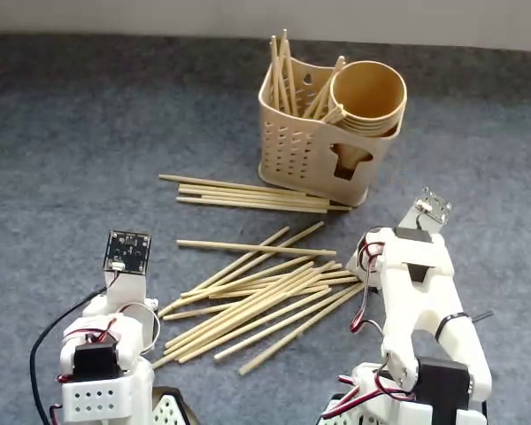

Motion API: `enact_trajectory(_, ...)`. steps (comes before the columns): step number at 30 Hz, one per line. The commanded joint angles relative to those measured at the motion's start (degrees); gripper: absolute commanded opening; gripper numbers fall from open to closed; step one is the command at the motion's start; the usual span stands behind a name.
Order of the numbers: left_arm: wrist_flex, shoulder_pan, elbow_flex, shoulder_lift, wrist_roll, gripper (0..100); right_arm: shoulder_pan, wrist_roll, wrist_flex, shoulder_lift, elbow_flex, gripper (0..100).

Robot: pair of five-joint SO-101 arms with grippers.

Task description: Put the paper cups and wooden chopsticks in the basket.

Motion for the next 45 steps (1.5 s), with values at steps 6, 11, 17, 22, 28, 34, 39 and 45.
enact_trajectory(6, 0.09, -0.40, 1.10, -0.48, -0.18, 2, 0.13, -0.44, 2.51, -0.40, -0.13, 0.4)
enact_trajectory(11, 0.09, -0.40, 1.10, -0.48, -0.18, 2, -0.22, -0.62, 9.54, -1.89, -5.85, 0.4)
enact_trajectory(17, 0.09, -0.40, 1.10, -0.48, -0.18, 2, -0.22, -0.62, 17.71, -9.63, -12.62, 0.4)
enact_trajectory(22, 0.09, -0.40, 1.10, -0.48, -0.18, 2, -0.31, -0.26, 19.03, -17.45, -14.81, 0.4)
enact_trajectory(28, 0.09, -0.40, 1.10, -0.48, -0.18, 2, -5.23, -0.18, 18.42, -25.54, -14.81, 0.4)
enact_trajectory(34, 0.09, -0.40, 1.10, -0.48, -0.18, 2, -10.51, -0.18, 18.42, -28.79, -21.76, 0.4)
enact_trajectory(39, 0.09, -0.40, 1.10, -0.48, -0.18, 2, -12.79, 2.46, 18.42, -28.62, -31.43, 0.4)
enact_trajectory(45, 0.09, -0.40, 1.10, -0.48, -0.18, 2, -14.81, 13.63, 11.47, -28.62, -40.04, 0.4)
